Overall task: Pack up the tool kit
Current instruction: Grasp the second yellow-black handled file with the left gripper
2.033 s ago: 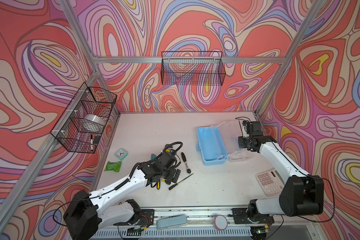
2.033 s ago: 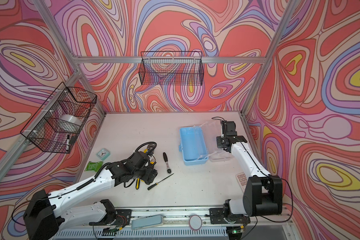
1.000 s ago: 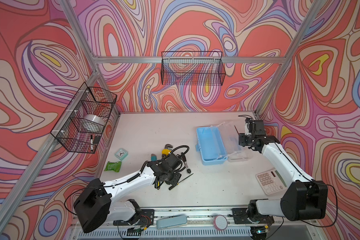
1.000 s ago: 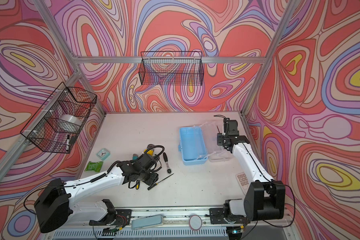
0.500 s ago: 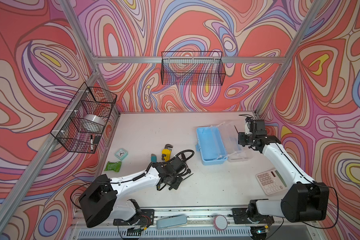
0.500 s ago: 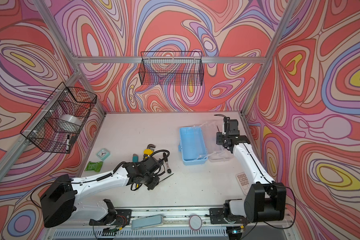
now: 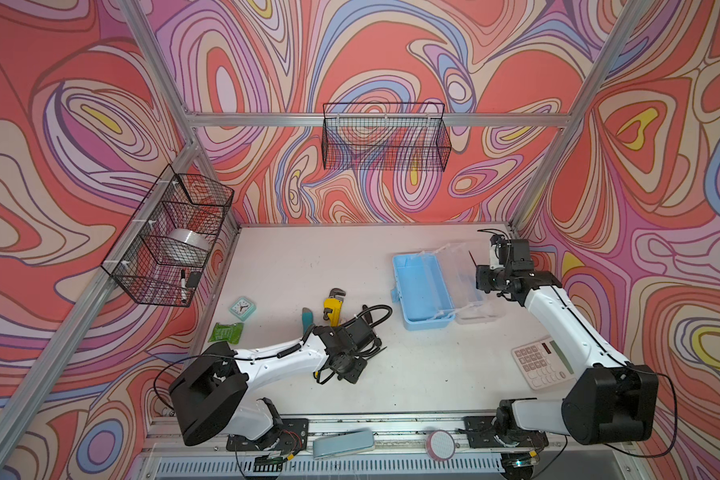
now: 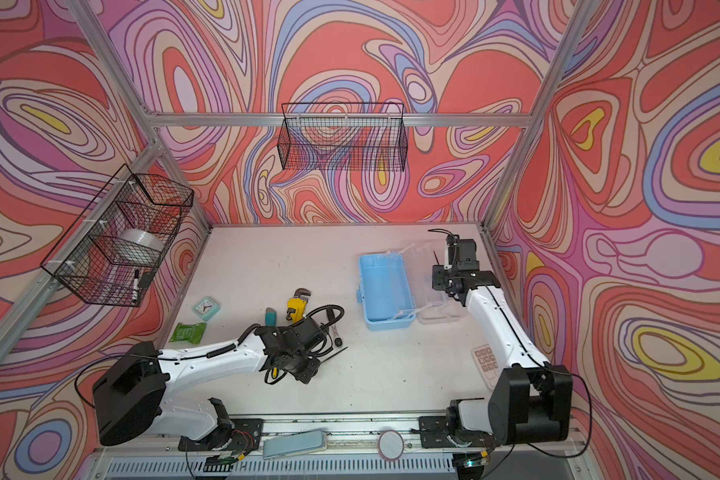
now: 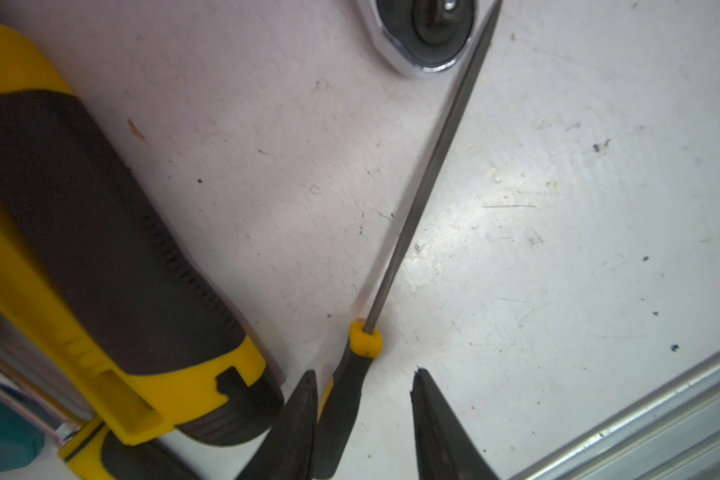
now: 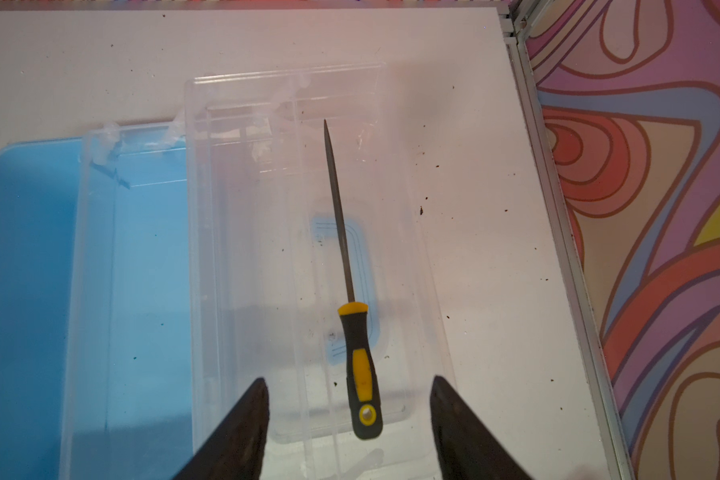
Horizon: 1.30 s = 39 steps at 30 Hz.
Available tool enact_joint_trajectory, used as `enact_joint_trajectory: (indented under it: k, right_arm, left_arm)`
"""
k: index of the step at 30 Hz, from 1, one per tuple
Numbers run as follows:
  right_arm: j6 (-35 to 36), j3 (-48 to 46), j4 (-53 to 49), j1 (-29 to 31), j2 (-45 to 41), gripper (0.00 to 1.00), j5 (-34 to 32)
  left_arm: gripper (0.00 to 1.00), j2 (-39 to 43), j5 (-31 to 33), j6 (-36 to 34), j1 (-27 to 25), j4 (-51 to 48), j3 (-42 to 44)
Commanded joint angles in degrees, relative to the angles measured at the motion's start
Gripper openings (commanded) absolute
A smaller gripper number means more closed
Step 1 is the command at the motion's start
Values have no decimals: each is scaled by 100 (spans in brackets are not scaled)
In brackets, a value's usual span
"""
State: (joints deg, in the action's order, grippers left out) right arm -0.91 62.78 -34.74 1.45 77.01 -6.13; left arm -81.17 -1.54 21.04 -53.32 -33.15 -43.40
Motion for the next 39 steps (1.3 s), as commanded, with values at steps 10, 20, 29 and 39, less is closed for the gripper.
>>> enact_joint_trajectory:
  k: [10,20,29,39]
  right_arm:
    - [54,144,-24,-15,-16,64,2]
    - [62,164,-6,-14,2,65,2]
    - [39,164,28,-16,-38,65,-127]
    - [-77,41,181,-14,-198,67,-302]
  left_arm:
    - [32,-265,-119,111,-71,-209,-72]
    - [27,-360,-76,133,-104,-175,-104]
    - [22,-492,-112,106,-168,-119,-149]
    - [18,-589,-250,33,-192,43,-261]
